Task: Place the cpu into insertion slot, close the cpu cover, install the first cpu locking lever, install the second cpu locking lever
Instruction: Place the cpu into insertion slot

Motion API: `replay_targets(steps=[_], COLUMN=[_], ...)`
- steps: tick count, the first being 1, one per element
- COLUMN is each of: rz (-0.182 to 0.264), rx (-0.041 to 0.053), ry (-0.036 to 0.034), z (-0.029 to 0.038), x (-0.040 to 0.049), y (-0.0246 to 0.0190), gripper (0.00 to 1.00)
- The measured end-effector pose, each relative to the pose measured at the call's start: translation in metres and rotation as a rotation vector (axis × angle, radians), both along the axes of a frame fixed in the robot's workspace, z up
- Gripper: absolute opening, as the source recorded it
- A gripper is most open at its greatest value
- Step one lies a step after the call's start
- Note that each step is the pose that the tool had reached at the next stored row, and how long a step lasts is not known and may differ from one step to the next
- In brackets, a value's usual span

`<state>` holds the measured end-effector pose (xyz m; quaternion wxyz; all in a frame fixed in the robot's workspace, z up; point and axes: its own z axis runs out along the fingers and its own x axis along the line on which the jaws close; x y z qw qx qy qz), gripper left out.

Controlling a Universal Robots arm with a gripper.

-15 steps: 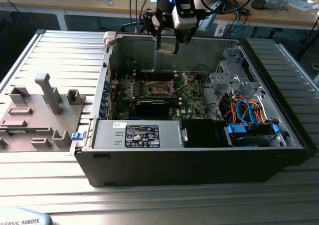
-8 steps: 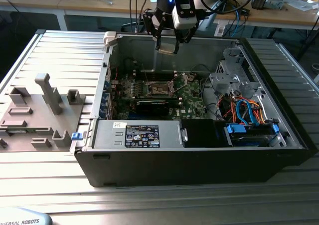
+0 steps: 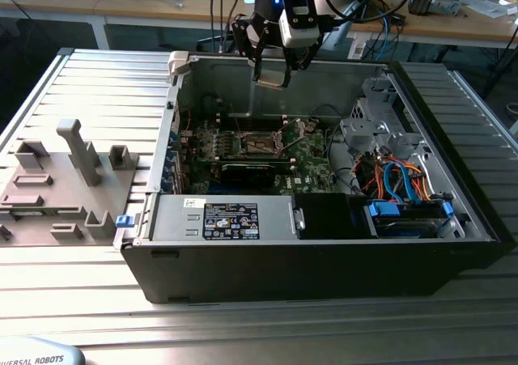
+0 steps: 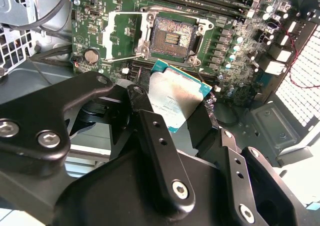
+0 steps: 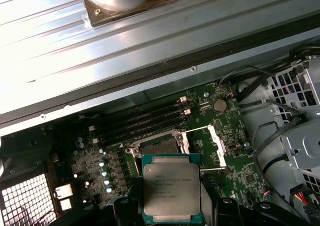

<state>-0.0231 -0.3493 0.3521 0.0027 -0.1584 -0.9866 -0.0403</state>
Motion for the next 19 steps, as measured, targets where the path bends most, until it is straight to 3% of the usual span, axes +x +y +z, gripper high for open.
replay_targets(steps=[19], rz=[-0.011], rx=[0.0000], ry=[0.0000], z=[0.0000], x=[0.0000], y=[0.0000], gripper=[0.54])
